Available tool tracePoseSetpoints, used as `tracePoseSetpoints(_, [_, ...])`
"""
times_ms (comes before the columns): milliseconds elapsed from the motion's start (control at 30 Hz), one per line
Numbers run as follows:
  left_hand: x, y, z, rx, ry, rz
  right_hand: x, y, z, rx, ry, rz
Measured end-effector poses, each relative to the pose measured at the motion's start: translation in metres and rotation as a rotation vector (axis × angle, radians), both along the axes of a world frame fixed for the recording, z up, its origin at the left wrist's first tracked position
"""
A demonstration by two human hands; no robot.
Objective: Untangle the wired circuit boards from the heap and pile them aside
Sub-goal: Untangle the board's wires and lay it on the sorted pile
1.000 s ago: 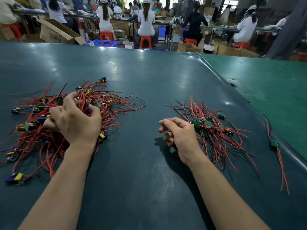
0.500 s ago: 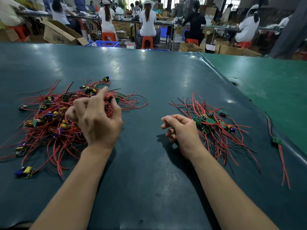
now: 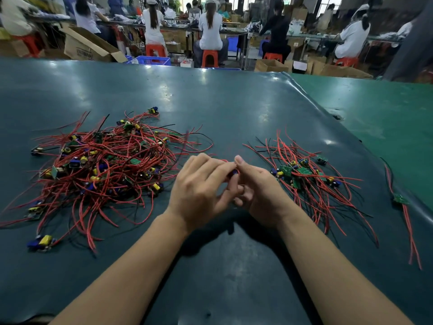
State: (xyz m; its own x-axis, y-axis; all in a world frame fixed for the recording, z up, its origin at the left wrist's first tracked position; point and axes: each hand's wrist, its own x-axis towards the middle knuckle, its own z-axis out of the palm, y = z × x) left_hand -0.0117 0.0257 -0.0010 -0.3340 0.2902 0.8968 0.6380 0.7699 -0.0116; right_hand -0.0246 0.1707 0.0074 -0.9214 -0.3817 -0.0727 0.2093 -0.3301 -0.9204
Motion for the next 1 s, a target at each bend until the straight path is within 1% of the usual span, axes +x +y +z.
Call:
tracePoseSetpoints(100, [-0.001,-0.004,-0.001,0.081,-0.082,-0.041,-0.003,0.007,0.0,-0.047,-0.01,-0.049])
tracePoseSetpoints(200, [-0.003,-0.013,-0.001,0.225,-0.214,-0.038,-0.002,0.009,0.003,-0.018,-0.002,-0.056])
tracePoseSetpoints(333, [-0.005,-0.025,0.0,0.303,-0.497,-0.136,0.001,0.012,0.008,0.074,-0.018,-0.002])
tracePoseSetpoints(367, [-0.005,-0.024,0.0,0.317,-0.532,-0.141,0.002,0.014,0.009,0.076,-0.029,0.02])
tracePoseSetpoints(433, [-0.008,-0.021,0.0,0.34,-0.572,-0.101,0.002,0.017,0.012,0.013,-0.054,0.075])
tracePoseSetpoints(500, [-0.01,-0.018,-0.001,0.348,-0.678,-0.141,0.004,0.022,0.014,-0.11,-0.067,0.145])
tracePoseSetpoints(567, [-0.009,-0.019,-0.001,0.379,-0.836,-0.298,0.005,0.025,0.014,-0.232,-0.08,0.202])
tracePoseSetpoints(600, [-0.009,-0.02,0.0,0.39,-0.888,-0.366,0.004,0.026,0.014,-0.262,-0.087,0.204])
tracePoseSetpoints(633, [-0.007,-0.02,0.0,0.355,-0.913,-0.411,0.003,0.026,0.013,-0.265,-0.092,0.184])
tracePoseSetpoints(700, [-0.006,-0.018,-0.002,0.233,-0.925,-0.409,-0.001,0.026,0.011,-0.224,-0.103,0.09])
tracePoseSetpoints(733, [-0.008,-0.017,-0.006,0.264,-0.936,-0.409,-0.003,0.026,0.01,-0.194,-0.105,0.031])
tracePoseSetpoints(800, [-0.008,-0.016,-0.005,0.566,-1.091,-0.496,-0.006,0.026,0.006,-0.125,-0.079,-0.069])
tracePoseSetpoints(833, [-0.008,-0.015,-0.006,0.672,-1.139,-0.508,-0.007,0.025,0.005,-0.093,-0.059,-0.104])
tracePoseSetpoints(867, [-0.008,-0.014,-0.007,0.672,-1.145,-0.49,-0.007,0.024,0.005,-0.069,-0.042,-0.13])
tracePoseSetpoints(900, [-0.009,-0.013,-0.009,0.521,-1.084,-0.425,-0.007,0.024,0.004,-0.052,-0.03,-0.141])
tracePoseSetpoints(933, [-0.01,-0.01,-0.01,0.335,-1.003,-0.334,-0.008,0.023,0.003,-0.041,-0.023,-0.139])
tracePoseSetpoints(967, [-0.011,-0.008,-0.013,0.189,-0.904,-0.229,-0.008,0.022,0.003,-0.029,-0.017,-0.134])
tracePoseSetpoints(1000, [-0.013,-0.007,-0.013,0.111,-0.833,-0.145,-0.008,0.022,0.004,-0.017,-0.013,-0.135])
